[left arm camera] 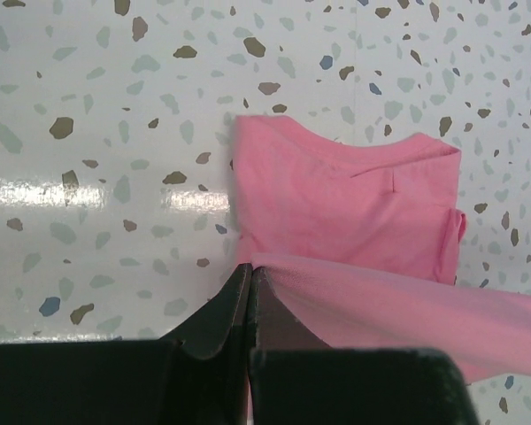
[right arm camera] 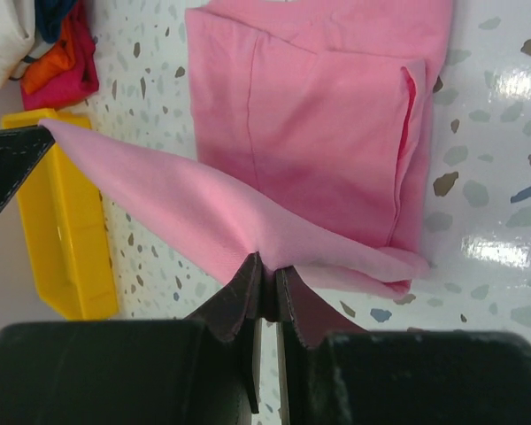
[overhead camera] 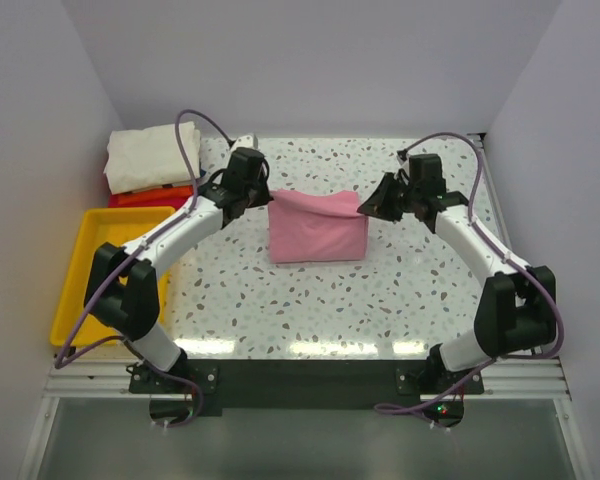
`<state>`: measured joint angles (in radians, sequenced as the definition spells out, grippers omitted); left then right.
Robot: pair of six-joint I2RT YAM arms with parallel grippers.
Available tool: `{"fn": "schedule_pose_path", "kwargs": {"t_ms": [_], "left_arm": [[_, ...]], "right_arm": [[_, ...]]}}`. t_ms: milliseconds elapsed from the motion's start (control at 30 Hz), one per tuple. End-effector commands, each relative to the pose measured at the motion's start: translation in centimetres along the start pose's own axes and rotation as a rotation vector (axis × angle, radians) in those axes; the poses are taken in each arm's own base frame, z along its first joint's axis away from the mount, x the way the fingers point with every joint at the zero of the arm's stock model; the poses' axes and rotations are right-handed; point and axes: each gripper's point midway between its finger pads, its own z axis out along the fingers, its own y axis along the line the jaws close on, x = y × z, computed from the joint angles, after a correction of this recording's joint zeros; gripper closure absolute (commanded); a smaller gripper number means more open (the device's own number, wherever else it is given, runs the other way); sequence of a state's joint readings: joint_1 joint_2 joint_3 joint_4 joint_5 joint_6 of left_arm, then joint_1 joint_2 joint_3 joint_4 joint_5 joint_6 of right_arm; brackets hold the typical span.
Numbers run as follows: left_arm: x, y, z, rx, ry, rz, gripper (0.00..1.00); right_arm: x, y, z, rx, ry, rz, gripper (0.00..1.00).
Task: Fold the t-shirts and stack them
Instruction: Fold the tshirt
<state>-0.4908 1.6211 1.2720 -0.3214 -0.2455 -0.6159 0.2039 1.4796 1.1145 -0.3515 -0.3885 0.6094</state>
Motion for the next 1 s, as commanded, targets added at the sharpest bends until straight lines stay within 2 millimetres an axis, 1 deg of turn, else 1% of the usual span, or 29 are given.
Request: {"fn": "schedule_pose_path", "kwargs": {"t_ms": [0, 33, 67, 100, 133, 167, 333, 367, 467, 500, 567, 600, 667, 700, 733, 767, 800, 833, 967], "left_arm": [[-3.5, -0.6, 0.9, 0.032, -0.071, 0.004, 1.0], [-3.2, -0.4, 1.6, 0.026, -0.056, 0.008, 1.0], [-3.5, -0.5, 1.9, 0.027, -0.06, 0.007, 1.0], [-3.3, -0.3, 2.5, 0.021, -0.051, 0.012, 1.0], [-3.7, -0.5, 2.8, 0.026, -0.055, 0.011, 1.0], [-3.6, -0.5, 3.1, 0.026, -0.049, 0.016, 1.0], [-3.5, -0.3, 5.3, 0.013, -0.016, 0.023, 1.0], [-3.5, -0.3, 5.6, 0.01, -0.015, 0.024, 1.0], [-3.6, -0.1, 6.6, 0.0, -0.009, 0.024, 1.0], [-3.6, 0.0, 6.9, -0.003, -0.007, 0.027, 1.0], [-3.6, 0.2, 7.6, -0.012, -0.004, 0.023, 1.0], [-3.6, 0.3, 7.8, -0.013, -0.004, 0.026, 1.0], [-3.6, 0.5, 8.6, -0.022, 0.007, 0.03, 1.0], [-3.6, 0.7, 8.8, -0.027, 0.01, 0.03, 1.0], [-3.4, 0.8, 9.5, -0.031, 0.02, 0.031, 1.0], [-3.4, 0.8, 9.7, -0.03, 0.022, 0.032, 1.0], [-3.0, 1.2, 10.4, -0.035, 0.034, 0.034, 1.0], [-3.1, 1.0, 10.7, -0.024, 0.037, 0.031, 1.0], [-2.2, 0.7, 12.0, -0.001, 0.064, 0.036, 1.0]], "right_arm": [[-3.6, 1.4, -0.1, -0.05, -0.08, -0.019, 1.0], [-3.7, 1.1, 0.4, -0.048, -0.075, -0.006, 1.0], [-4.3, 1.4, 0.5, -0.06, -0.09, -0.005, 1.0], [-4.5, 1.3, 0.7, -0.06, -0.09, 0.006, 1.0], [-4.7, 0.9, 1.3, -0.054, -0.083, 0.015, 1.0], [-5.1, 1.2, 1.4, -0.067, -0.087, 0.013, 1.0], [-5.8, 0.7, 3.3, -0.075, -0.063, 0.035, 1.0], [-6.1, 0.5, 3.9, -0.074, -0.063, 0.038, 1.0], [-6.8, 0.5, 4.7, -0.077, -0.064, 0.039, 1.0], [-6.8, -0.1, 5.4, -0.066, -0.058, 0.048, 1.0], [-7.5, -0.3, 5.7, -0.058, -0.068, 0.049, 1.0], [-7.4, -0.9, 6.3, -0.045, -0.056, 0.058, 1.0], [-7.9, -1.2, 6.8, -0.038, -0.056, 0.063, 1.0], [-7.6, -1.6, 7.5, -0.031, -0.041, 0.068, 1.0], [-7.9, -1.7, 7.8, -0.03, -0.04, 0.073, 1.0], [-7.8, -2.0, 8.1, -0.026, -0.034, 0.075, 1.0], [-7.8, -2.1, 8.4, -0.023, -0.031, 0.08, 1.0], [-7.6, -2.7, 9.0, -0.012, -0.022, 0.087, 1.0], [-8.3, -3.7, 10.3, 0.003, -0.026, 0.099, 1.0]]}}
